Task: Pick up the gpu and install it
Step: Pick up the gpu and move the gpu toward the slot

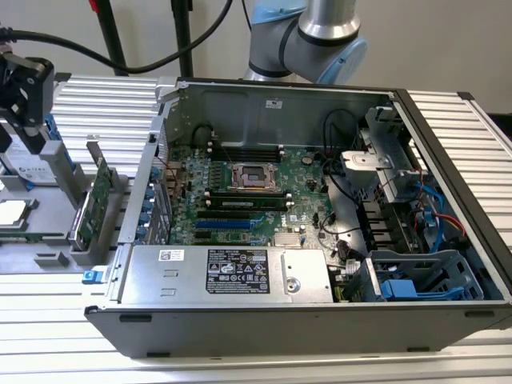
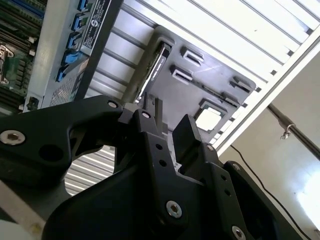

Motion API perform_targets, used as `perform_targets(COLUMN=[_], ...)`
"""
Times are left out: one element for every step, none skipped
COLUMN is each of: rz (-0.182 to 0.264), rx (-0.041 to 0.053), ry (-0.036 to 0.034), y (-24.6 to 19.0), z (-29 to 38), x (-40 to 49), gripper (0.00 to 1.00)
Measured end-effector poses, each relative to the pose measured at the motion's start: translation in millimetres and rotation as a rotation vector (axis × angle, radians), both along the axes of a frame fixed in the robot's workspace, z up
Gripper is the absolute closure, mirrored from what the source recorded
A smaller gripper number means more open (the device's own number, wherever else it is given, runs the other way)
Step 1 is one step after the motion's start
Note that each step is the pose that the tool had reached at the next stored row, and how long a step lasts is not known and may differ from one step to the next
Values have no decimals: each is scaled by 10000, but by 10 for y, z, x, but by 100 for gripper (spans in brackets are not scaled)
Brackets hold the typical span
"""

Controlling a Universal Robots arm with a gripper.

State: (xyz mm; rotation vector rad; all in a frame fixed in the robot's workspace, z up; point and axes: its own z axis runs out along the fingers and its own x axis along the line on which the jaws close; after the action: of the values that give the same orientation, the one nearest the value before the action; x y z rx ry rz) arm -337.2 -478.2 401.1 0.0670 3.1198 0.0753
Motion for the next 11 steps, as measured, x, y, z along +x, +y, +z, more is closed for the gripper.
perform_targets(rz=[0, 1, 1, 1, 2, 3, 4, 4, 5, 6, 7], rx=[2, 2, 2, 1, 1, 1, 0, 1, 1, 1, 1], ry=[1, 1, 1, 1, 2, 1, 2, 1, 1, 1, 0], y=[0, 0, 0, 0, 0, 0, 0, 0, 0, 0, 0], z=[-3, -6, -9, -12, -15, -18, -21, -25, -28, -32, -36], x=[1, 2, 3, 4, 4, 5, 5, 6, 6, 6, 7], gripper=[0, 0, 0, 0, 0, 0, 0, 0, 0, 0, 0])
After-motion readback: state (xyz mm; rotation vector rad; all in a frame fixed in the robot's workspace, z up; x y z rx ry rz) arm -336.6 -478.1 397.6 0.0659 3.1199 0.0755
